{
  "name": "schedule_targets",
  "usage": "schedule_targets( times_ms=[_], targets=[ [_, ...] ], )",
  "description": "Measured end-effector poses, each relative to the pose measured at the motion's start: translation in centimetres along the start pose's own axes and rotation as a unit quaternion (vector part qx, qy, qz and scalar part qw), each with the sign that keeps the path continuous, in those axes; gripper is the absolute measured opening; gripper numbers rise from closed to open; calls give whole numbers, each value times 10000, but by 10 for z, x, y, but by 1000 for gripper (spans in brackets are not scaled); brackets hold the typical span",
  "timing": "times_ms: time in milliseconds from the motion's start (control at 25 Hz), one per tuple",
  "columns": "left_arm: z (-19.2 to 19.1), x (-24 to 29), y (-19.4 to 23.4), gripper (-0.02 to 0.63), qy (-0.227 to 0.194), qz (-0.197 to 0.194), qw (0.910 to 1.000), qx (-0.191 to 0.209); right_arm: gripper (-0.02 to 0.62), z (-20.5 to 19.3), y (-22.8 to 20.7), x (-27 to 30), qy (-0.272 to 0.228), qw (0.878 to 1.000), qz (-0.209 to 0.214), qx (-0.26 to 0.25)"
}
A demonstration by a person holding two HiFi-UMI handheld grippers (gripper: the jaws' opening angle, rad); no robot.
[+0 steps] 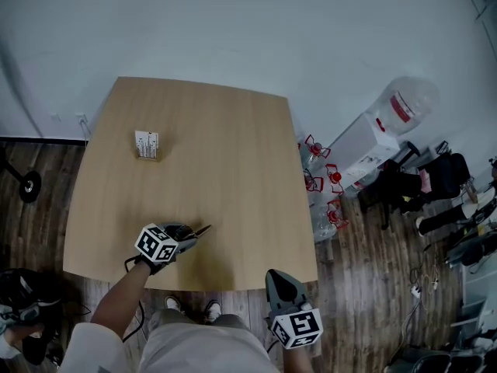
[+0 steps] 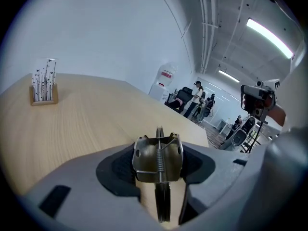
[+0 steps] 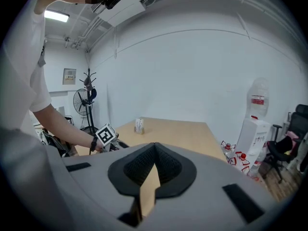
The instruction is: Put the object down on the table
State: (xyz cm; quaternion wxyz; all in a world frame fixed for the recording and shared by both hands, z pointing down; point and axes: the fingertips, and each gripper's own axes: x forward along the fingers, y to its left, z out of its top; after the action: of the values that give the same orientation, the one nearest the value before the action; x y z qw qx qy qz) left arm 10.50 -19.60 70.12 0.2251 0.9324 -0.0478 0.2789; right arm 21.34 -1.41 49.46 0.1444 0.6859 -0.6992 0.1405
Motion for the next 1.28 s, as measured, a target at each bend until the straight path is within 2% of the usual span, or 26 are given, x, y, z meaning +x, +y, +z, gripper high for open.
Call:
schedule_targets(
  times_ms=[320, 600, 920, 1280],
  targets=[
    [-15, 12, -5, 229, 510, -362, 9979, 143, -3, -8, -2, -15, 55, 9997, -214, 81],
    [-41, 20, 3, 229, 983, -204, 9949, 90, -3, -13, 1, -20, 107, 9996, -246, 75],
    [-47, 23, 4, 229, 1194, -525, 9912, -204, -3, -18, 7, -20, 185, 9997, -166, 51],
    [-44, 26, 21, 240, 1167, -224, 9929, -26, -3, -22, 7, -23, 250, 9995, -203, 27]
  ],
)
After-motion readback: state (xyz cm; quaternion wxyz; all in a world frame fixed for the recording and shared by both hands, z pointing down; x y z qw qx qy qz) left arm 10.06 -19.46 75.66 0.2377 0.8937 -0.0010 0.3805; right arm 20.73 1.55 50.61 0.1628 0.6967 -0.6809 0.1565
